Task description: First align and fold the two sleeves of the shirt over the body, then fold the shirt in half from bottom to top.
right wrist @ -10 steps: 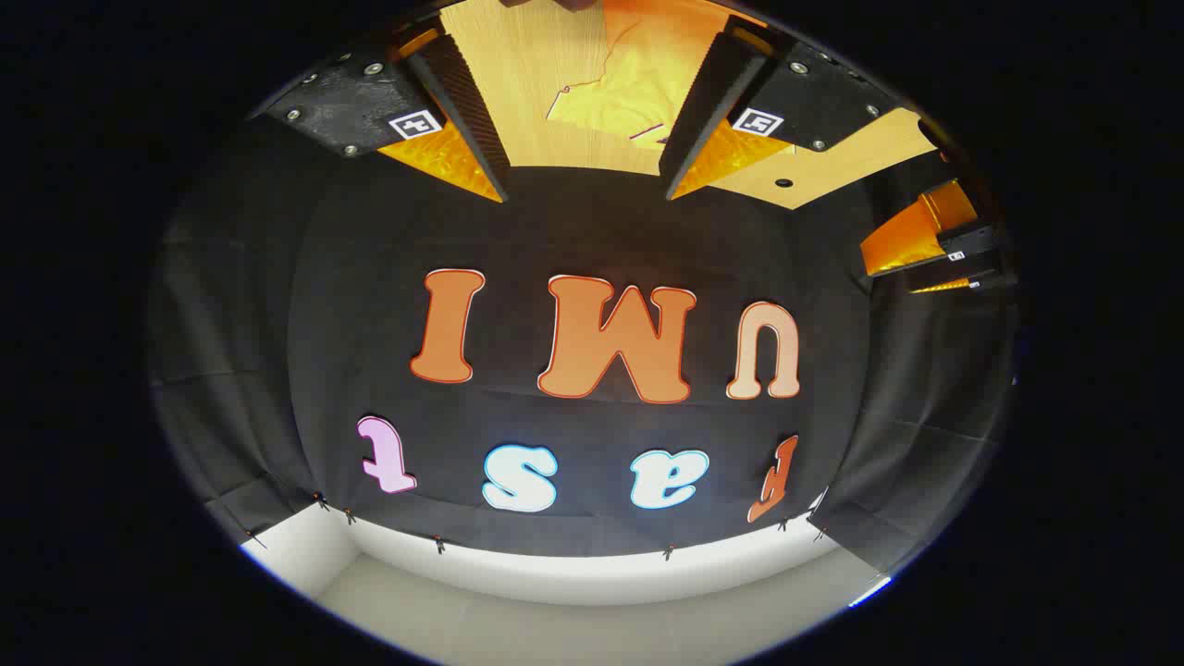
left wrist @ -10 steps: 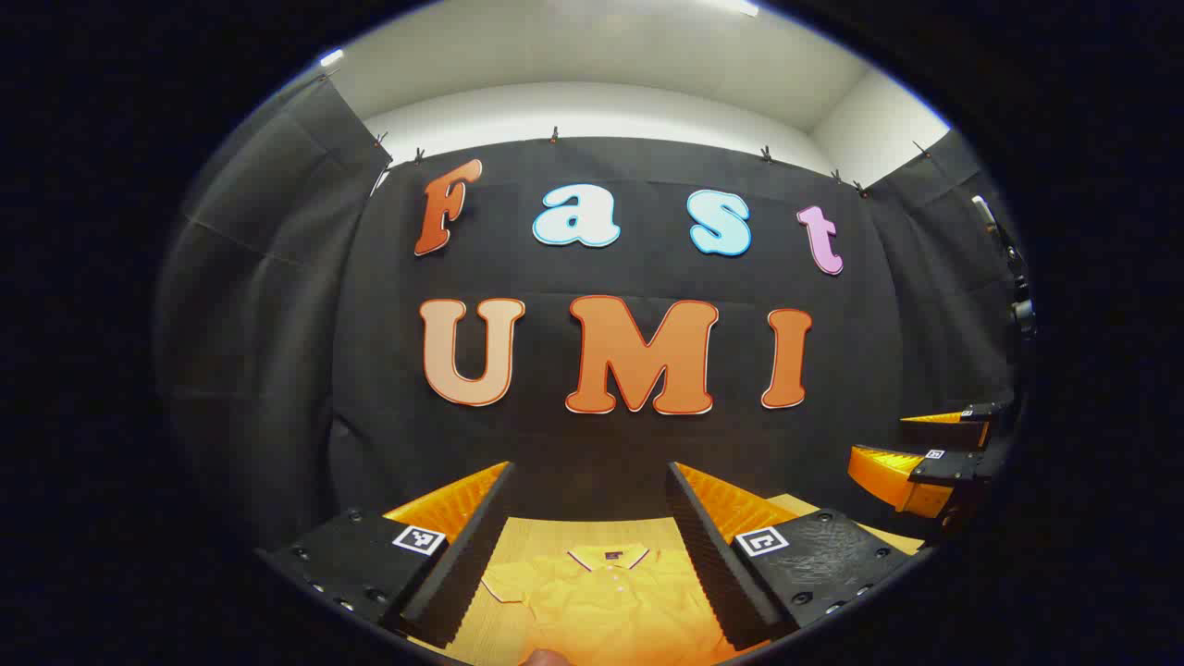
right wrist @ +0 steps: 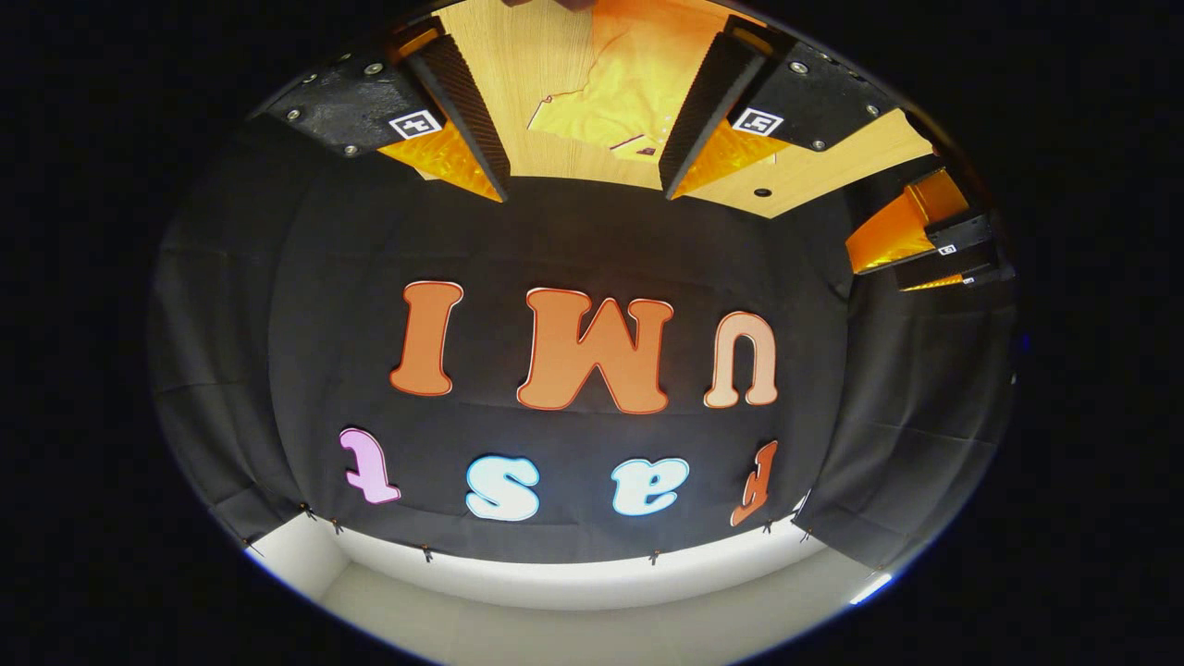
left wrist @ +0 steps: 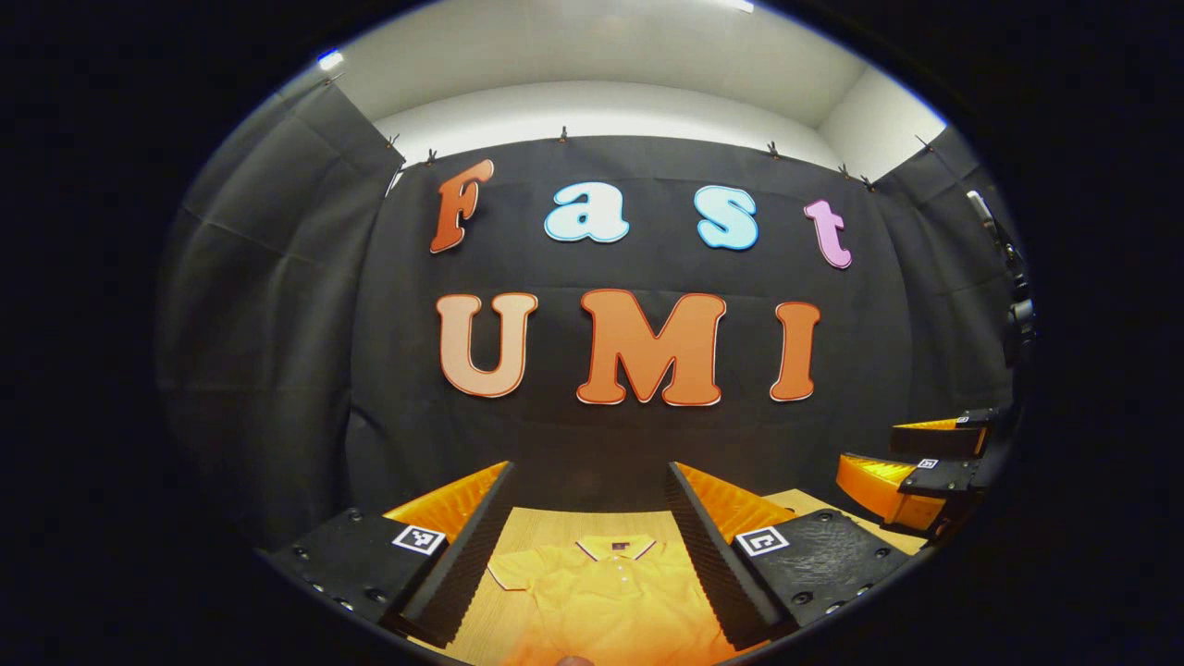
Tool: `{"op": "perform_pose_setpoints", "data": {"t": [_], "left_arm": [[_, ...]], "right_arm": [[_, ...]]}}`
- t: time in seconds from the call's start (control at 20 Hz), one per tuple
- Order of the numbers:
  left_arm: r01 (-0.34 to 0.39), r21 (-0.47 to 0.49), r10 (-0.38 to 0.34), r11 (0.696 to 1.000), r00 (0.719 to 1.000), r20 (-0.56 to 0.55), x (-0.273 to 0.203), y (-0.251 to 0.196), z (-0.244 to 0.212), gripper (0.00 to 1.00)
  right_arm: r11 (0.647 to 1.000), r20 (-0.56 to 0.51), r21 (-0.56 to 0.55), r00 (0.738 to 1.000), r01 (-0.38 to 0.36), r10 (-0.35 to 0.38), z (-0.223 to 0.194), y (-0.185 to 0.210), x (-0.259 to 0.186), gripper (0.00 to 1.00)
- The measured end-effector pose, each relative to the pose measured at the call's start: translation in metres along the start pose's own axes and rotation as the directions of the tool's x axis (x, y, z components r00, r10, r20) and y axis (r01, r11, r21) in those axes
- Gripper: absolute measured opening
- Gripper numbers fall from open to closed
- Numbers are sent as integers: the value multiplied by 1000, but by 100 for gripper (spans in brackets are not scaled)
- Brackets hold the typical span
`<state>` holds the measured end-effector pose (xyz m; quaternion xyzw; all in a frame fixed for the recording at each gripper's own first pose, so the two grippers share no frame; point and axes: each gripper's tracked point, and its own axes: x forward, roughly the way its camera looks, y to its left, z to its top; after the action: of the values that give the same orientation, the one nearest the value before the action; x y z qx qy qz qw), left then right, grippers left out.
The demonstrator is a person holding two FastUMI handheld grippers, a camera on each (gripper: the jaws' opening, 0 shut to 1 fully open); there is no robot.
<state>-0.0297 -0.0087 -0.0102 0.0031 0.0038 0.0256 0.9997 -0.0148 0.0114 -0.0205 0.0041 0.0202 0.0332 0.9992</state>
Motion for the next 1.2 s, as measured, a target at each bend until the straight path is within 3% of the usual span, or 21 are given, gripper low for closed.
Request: {"op": "perform_pose_setpoints", "data": {"t": [0.45,0.9,1.05,1.2], "left_arm": [[-37,29,37,999,999,9,-11,0,-5,98],[-98,91,92,991,994,67,-21,-3,5,98],[-136,124,127,983,989,77,-29,-3,7,98],[-176,137,167,975,983,78,-45,-2,8,97]], "right_arm": [[1000,-57,21,998,-3,4,-23,-13,-2,98],[1000,-118,-14,993,-10,8,-52,-40,53,98],[999,-195,-9,980,-37,34,-77,-41,77,98],[998,-310,35,949,-52,60,-111,-46,101,98]]}}
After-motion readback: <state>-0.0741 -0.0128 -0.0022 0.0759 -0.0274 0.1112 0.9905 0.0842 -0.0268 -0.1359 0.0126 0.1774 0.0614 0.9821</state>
